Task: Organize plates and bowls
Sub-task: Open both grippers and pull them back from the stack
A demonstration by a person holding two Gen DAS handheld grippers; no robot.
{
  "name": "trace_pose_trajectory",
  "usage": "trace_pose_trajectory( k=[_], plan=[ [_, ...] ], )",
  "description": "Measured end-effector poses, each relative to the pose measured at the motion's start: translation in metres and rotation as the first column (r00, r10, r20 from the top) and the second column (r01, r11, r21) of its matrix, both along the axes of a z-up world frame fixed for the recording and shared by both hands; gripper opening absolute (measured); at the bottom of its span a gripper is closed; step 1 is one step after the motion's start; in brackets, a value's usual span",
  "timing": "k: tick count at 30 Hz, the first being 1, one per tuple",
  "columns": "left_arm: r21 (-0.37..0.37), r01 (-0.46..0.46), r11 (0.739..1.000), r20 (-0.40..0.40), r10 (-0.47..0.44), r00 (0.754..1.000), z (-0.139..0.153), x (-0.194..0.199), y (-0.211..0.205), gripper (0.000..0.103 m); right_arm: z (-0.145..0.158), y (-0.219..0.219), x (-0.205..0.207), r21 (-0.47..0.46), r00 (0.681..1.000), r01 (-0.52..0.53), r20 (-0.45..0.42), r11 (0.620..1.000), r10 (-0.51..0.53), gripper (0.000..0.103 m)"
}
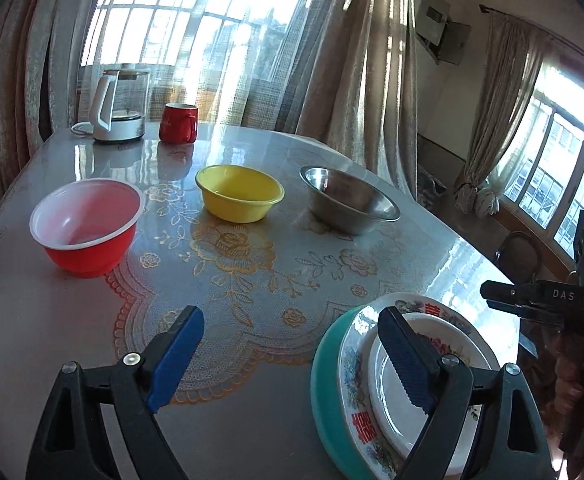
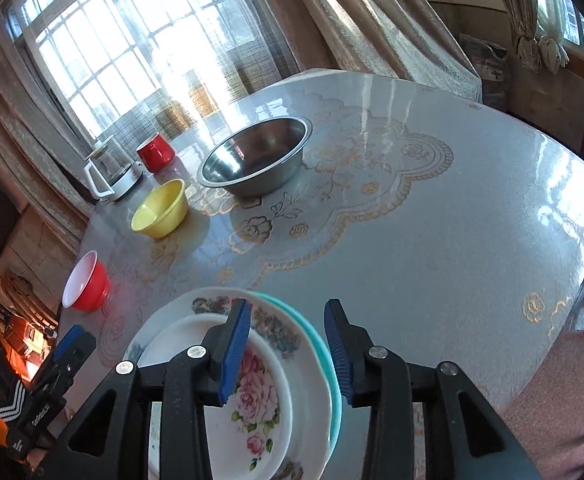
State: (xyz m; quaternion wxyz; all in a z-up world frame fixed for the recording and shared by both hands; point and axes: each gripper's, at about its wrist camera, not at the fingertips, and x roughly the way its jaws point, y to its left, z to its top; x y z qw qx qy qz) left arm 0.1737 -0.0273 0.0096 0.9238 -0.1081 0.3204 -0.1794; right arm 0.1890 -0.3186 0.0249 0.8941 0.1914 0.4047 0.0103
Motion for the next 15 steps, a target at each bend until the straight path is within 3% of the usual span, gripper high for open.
trace_pose_trajectory(
  k=[8, 15],
  plan=[
    [0.029, -0.069, 0.997, -0.083, 0.071, 0.994, 0.007, 0.034, 0.002, 0.091, 0.005, -0.022, 0.062, -0.014, 1.000, -0.007, -0.010, 1.000, 0.007, 0.053],
    [0.059, -0.060, 0.996, -0.106, 0.066, 0.992, 0.019, 0.062, -0.012, 0.091, 0.003, -0.034, 0.121, -0.010, 1.000, -0.010, -0.026, 1.000, 0.009, 0.054]
  ],
)
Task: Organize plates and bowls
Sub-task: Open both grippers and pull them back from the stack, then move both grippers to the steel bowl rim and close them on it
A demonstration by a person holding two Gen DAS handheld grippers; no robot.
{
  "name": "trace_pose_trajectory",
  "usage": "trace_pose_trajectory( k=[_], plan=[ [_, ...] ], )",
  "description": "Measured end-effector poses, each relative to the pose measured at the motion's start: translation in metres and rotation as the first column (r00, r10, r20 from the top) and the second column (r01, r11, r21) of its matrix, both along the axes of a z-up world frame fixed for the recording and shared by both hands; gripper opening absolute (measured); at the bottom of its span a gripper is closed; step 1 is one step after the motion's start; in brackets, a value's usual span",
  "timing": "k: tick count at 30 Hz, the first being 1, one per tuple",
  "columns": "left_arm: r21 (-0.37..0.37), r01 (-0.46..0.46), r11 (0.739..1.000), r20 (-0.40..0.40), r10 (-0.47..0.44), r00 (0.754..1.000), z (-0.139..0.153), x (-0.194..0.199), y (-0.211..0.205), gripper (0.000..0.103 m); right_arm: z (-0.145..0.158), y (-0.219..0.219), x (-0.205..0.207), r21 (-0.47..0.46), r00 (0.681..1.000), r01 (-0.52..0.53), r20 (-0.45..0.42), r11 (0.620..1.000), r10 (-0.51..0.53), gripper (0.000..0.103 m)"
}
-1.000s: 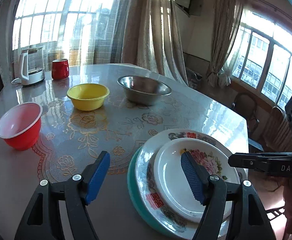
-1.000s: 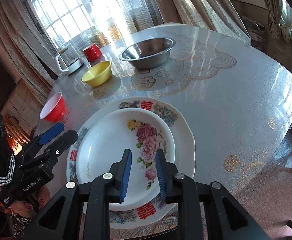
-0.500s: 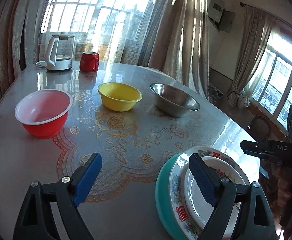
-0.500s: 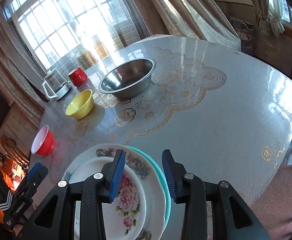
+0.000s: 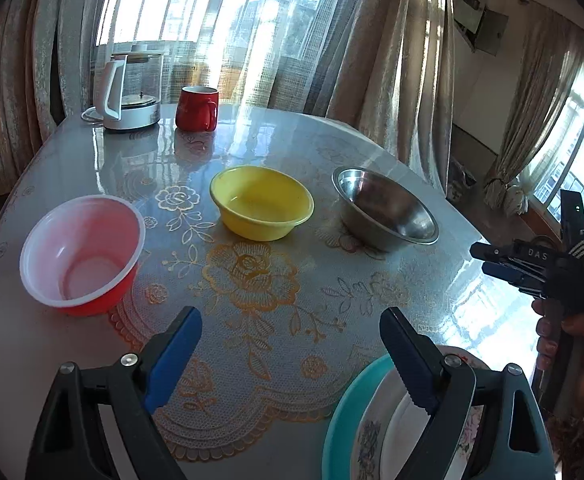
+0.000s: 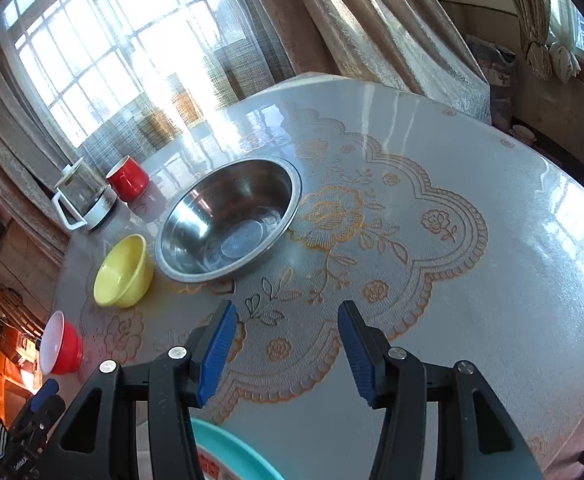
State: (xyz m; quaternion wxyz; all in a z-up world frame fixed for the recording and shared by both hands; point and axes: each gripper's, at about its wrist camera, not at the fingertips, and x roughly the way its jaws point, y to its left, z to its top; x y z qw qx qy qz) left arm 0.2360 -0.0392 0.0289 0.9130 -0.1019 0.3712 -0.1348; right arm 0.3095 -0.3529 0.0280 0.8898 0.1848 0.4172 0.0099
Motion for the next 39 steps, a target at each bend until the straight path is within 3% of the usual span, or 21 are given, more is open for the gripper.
trace_pose_trajectory(
  k=[4, 12, 15, 22, 32, 39],
  plan=[
    [0.013, -0.002, 1.000, -0.015, 0.002, 1.000, 0.006, 0.019, -0.005, 0.091, -0.005, -0.005, 0.034, 0.003, 1.000, -0.007, -0.009, 1.000, 0.007, 0.054],
    [0.053, 0.015, 0.998, -0.055, -0.012, 0.998, 0.008, 0.054, -0.022, 0.091, -0.031, -0.013, 0.084, 0.096, 0.999, -0.016, -0.049, 0.995, 0.021, 0.054],
    [0.074, 0.025, 0.997, -0.052, -0.021, 0.998, 0.009, 0.067, -0.032, 0.091, -0.042, -0.010, 0.092, 0.106, 0.997, -0.036, -0.063, 0.994, 0.043, 0.041],
    [0.110, 0.066, 0.992, -0.066, -0.059, 0.996, 0.009, 0.095, -0.059, 0.091, -0.050, -0.009, 0.086, 0.146, 0.995, -0.101, -0.008, 0.984, 0.103, 0.024],
    [0.187, 0.126, 0.974, -0.072, -0.114, 0.991, 0.004, 0.136, -0.101, 0.091, -0.050, -0.016, 0.069, 0.142, 0.992, -0.126, 0.026, 0.982, 0.123, 0.023],
    [0.142, 0.139, 0.980, -0.166, -0.114, 0.979, -0.015, 0.166, -0.113, 0.091, -0.055, -0.014, 0.061, 0.118, 0.988, -0.145, 0.065, 0.982, 0.138, 0.023]
  ],
)
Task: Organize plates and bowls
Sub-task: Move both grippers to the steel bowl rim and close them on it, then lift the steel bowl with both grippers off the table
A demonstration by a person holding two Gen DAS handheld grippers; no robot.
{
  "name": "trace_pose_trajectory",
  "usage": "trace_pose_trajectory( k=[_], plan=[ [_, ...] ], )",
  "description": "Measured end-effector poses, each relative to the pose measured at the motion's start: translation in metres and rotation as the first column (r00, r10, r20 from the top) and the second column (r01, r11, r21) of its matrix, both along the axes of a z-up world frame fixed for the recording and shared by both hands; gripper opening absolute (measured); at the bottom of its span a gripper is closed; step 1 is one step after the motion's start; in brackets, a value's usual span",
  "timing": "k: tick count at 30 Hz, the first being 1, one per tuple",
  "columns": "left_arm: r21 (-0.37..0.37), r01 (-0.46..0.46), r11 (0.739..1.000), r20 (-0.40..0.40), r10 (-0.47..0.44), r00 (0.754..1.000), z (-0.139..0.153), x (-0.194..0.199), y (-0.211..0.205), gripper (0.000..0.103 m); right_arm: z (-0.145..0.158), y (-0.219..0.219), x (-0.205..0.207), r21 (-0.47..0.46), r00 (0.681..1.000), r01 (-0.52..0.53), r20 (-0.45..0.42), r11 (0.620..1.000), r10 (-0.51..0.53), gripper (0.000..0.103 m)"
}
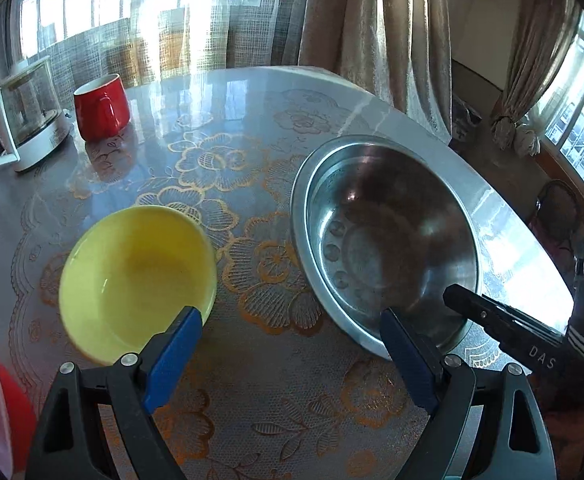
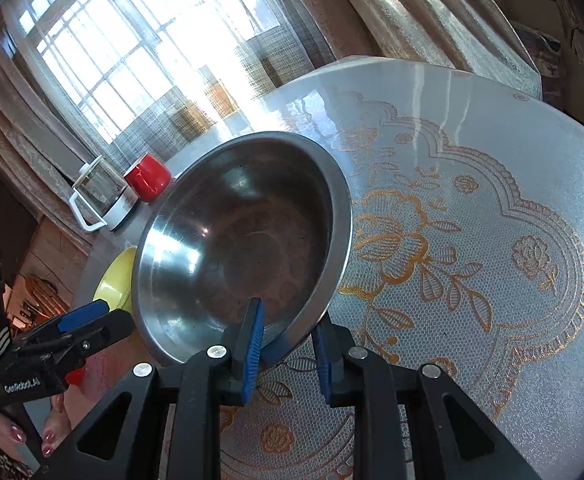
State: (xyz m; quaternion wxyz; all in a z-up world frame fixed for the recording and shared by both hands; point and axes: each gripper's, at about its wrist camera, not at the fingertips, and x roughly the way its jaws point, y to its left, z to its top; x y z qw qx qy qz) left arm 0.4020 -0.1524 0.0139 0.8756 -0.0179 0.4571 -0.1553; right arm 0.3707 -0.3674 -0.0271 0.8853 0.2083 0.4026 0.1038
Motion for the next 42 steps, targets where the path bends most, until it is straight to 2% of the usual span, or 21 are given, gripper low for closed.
trace_pose_trajectory(
  k=[3, 8, 12, 14, 15, 17, 21, 28, 31, 35, 42],
  plan=[
    [0.007, 0.009, 1.000, 0.012, -0.009, 1.000, -0.001, 0.004, -0.009, 0.087, -0.003, -0.001, -0.001, 0.012, 1.000, 0.004, 0.010, 1.000, -0.004, 0.023],
    [0.056, 0.036, 0.998, 0.016, -0.037, 0.999, -0.008, 0.005, -0.023, 0.064, -0.006, -0.002, -0.004, 0.016, 1.000, 0.007, 0.022, 1.000, -0.007, 0.023],
    [0.079, 0.085, 0.993, 0.020, -0.087, 0.996, -0.012, 0.003, -0.033, 0.055, -0.007, -0.002, -0.007, 0.024, 1.000, 0.006, 0.026, 1.000, -0.007, 0.023],
    [0.082, 0.096, 0.992, 0.024, -0.098, 0.995, -0.012, 0.001, -0.034, 0.032, -0.007, -0.001, -0.009, 0.026, 1.000, 0.006, 0.027, 1.000, -0.006, 0.023],
    [0.079, 0.104, 0.991, 0.030, -0.107, 0.994, -0.011, 0.000, -0.035, 0.030, -0.006, -0.001, -0.010, 0.027, 1.000, 0.005, 0.029, 1.000, -0.006, 0.023],
    [0.098, 0.111, 0.989, 0.040, -0.116, 0.992, -0.010, -0.004, -0.037, 0.030, -0.004, 0.001, -0.013, 0.024, 0.999, 0.006, 0.033, 1.000, -0.006, 0.023],
    [0.068, 0.127, 0.990, 0.033, -0.129, 0.991, -0.009, -0.010, -0.034, 0.030, -0.002, -0.001, -0.022, 0.047, 1.000, 0.013, 0.028, 0.999, -0.014, 0.023],
    [0.099, 0.181, 0.978, 0.044, -0.187, 0.981, -0.006, -0.036, -0.035, 0.030, -0.003, 0.001, -0.045, 0.047, 1.000, 0.016, 0.014, 0.999, -0.017, 0.023],
    [0.079, 0.198, 0.977, 0.035, -0.201, 0.979, -0.004, -0.046, -0.031, 0.030, -0.003, 0.002, -0.056, 0.042, 1.000, 0.020, 0.012, 0.999, -0.020, 0.023],
    [0.008, 0.200, 0.980, 0.006, -0.200, 0.980, -0.003, -0.060, -0.022, 0.030, -0.001, 0.001, -0.072, 0.073, 1.000, 0.029, 0.003, 0.997, -0.029, 0.023],
    [0.002, 0.204, 0.979, 0.014, -0.204, 0.979, -0.002, -0.088, -0.017, 0.031, 0.003, 0.009, -0.097, 0.075, 0.999, 0.044, -0.012, 0.996, -0.044, 0.023]
  ],
)
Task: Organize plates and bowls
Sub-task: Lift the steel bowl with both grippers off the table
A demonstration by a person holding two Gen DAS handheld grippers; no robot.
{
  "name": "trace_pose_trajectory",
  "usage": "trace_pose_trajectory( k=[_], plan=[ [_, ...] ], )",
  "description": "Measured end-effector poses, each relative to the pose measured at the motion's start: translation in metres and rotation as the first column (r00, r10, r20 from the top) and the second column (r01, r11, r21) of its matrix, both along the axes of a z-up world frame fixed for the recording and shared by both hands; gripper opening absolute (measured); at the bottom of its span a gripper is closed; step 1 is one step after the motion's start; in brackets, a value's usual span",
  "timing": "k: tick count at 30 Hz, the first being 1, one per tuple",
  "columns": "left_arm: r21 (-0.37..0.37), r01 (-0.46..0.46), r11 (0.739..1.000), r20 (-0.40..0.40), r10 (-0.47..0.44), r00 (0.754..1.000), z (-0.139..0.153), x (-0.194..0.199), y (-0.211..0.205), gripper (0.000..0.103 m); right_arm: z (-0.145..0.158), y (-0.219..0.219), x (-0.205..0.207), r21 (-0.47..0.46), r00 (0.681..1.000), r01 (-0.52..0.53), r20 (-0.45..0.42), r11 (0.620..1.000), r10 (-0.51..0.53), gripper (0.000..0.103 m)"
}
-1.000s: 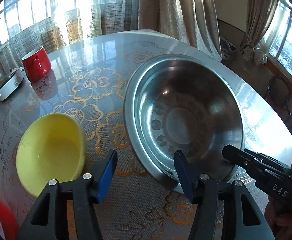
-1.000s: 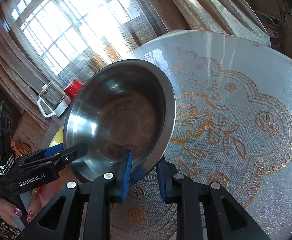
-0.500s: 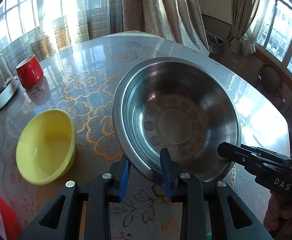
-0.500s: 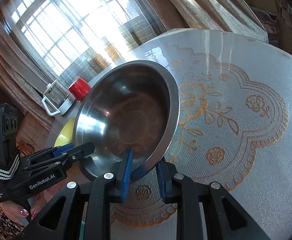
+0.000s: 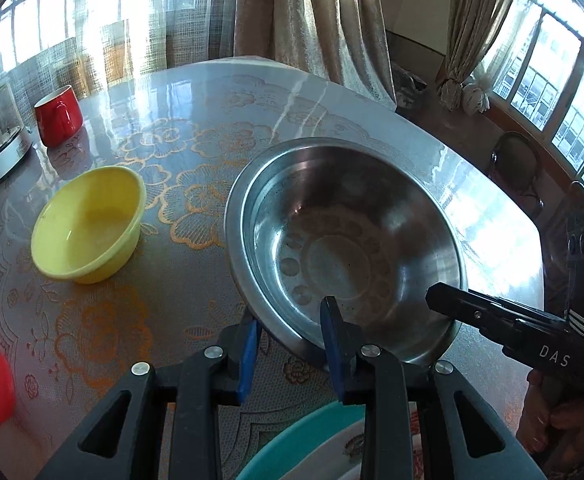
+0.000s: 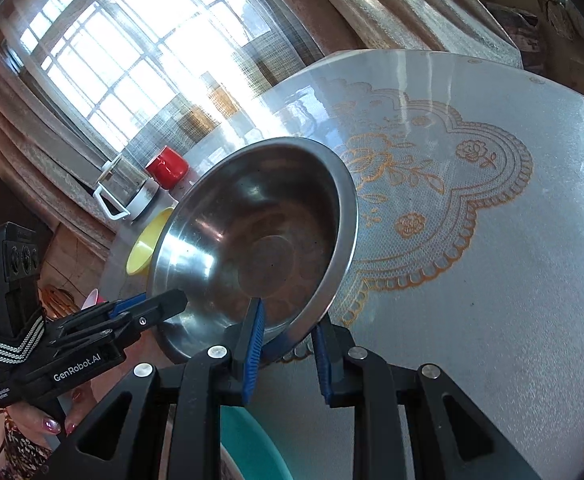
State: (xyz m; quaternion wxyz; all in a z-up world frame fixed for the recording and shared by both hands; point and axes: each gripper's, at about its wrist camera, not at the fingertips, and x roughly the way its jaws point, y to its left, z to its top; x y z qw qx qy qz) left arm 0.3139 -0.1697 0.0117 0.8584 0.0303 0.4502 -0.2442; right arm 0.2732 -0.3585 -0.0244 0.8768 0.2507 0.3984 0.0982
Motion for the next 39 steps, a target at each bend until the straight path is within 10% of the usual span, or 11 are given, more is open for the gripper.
trace_pose_trajectory(
  k=[39],
  plan=[
    [-0.133, -0.267, 0.955, 0.182, 0.288, 0.940, 0.042, -0.173, 0.136, 0.031, 0.051, 0.106, -0.113, -0.009, 0.971, -0.188, 0.148, 0.982, 0.187, 0.023]
  ],
)
